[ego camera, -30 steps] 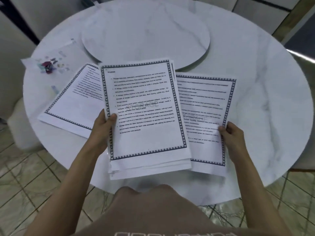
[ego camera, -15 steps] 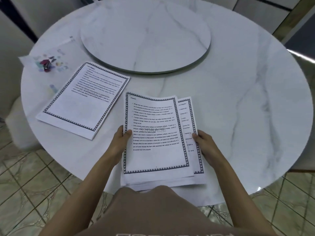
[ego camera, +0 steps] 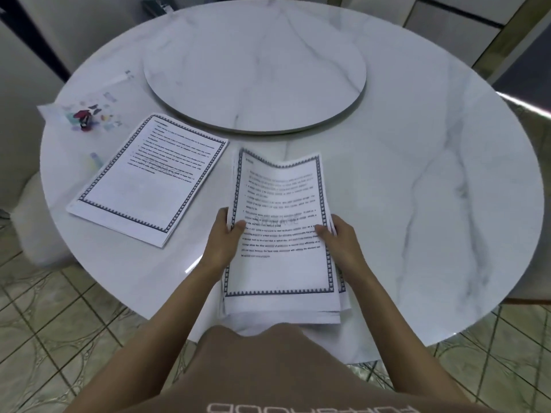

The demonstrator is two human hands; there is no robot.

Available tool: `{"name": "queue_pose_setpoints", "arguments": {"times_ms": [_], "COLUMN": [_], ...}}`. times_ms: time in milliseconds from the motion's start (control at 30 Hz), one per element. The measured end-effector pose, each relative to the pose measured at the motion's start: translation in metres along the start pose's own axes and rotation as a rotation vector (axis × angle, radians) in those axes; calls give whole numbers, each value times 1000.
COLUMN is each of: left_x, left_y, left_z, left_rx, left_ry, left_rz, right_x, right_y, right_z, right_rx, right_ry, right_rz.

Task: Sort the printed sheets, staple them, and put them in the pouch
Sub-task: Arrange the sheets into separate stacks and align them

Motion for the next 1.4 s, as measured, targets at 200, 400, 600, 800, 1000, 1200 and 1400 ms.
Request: {"name": "queue_pose_setpoints", "arguments": {"times_ms": [200,400,600,800,1000,1200,1400], "left_x": [83,97,42,41,40,27,28], "left_y": [-21,-19,-10,-6,-8,0,-2], "left_z": [13,6,3,6,5,4,1], "left_rx": [156,214,153,164,201,183,173], "left_ry": [404,457,271,267,280,220,230], "left_rz": [-6,-128,-123,-124,-102,-87,-99], "right_x": [-73,-84,-50,-49,-48,-33,-37], "right_y": [-31,-35,-21,-22,-22,-12,-12], "right_z": [-22,-37,-36,-37,-36,-33,-35], "right_rx": [210,205,153,170,166,164,160], "right_ry": [-329,-393,-275,-259,-231,-170,-179], "right_rz": [83,241,294,312,280,247,279]}}
Point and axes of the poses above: each hand's wrist, its own z-axis towards the middle knuckle, its own y-axis out of the palm, x = y × z, the point moved 9 cm from there along z, towards the middle knuckle, and after that the axes turned 12 degrees about y, right-handed, at the moved point
